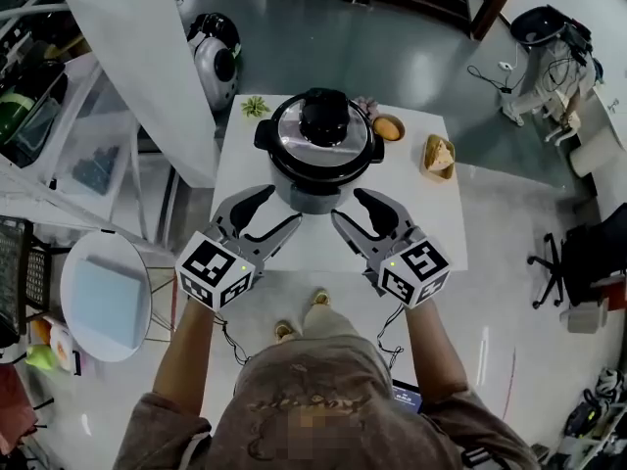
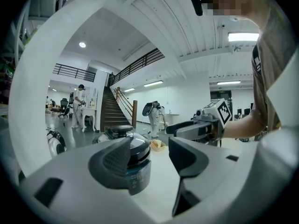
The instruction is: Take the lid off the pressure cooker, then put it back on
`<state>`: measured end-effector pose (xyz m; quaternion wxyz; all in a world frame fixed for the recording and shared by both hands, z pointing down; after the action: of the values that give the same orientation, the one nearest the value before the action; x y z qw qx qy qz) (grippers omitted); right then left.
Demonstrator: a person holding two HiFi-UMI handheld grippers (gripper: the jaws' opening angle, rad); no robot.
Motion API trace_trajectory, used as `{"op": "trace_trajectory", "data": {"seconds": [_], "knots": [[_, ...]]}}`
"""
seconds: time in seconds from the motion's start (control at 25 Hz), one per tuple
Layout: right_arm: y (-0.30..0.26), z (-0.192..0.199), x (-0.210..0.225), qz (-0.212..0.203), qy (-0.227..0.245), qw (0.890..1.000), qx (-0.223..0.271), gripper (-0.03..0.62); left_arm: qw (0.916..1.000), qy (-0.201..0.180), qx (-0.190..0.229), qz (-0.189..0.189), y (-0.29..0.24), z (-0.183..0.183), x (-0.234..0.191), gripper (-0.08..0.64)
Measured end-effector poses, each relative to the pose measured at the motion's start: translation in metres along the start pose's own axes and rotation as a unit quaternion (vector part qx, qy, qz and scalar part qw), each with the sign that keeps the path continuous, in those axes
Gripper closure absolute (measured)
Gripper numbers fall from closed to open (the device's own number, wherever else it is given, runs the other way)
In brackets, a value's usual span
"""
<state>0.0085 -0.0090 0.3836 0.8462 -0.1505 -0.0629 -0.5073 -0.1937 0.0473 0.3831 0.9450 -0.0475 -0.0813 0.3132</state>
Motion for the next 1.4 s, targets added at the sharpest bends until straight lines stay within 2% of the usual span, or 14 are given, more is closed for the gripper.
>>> {"op": "trace_trajectory", "data": {"seconds": [0.24,0.36,0.84,1.04,1.4], "knots": [[0.031,0.011,-0.016,0.010,0.001,1.000,-0.001,0.368,0.9998,0.017,0.009,-0.009,0.016,-0.002,0.034,0.308],[0.046,0.023,-0.019,0.018,0.002,1.000,0.000,0.384,0.9990,0.031,0.015,-0.028,0.020,0.005,0.051,0.321],[0.087,0.077,-0.008,0.077,-0.041,0.996,0.011,0.562,0.9922,0.053,0.013,-0.112,0.022,0.040,0.089,0.535],[0.089,0.091,0.001,0.096,-0.036,0.995,0.018,0.595,0.9886,0.066,0.002,-0.135,0.026,0.056,0.088,0.554],[0.090,0.100,0.013,0.133,-0.036,0.990,0.025,0.595,0.9819,0.084,-0.002,-0.170,0.037,0.069,0.082,0.555]]}}
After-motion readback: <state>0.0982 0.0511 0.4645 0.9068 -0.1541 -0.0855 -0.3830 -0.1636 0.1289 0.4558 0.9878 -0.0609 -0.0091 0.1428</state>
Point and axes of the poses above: the fingertips, and each gripper's own axes: y backward along the fingers, x to its right, z out of its underside, the point moved 8 cm from there along y, backward along the fingers, and after that the axes turned 10 degrees about -y, right-handed, at the moved point
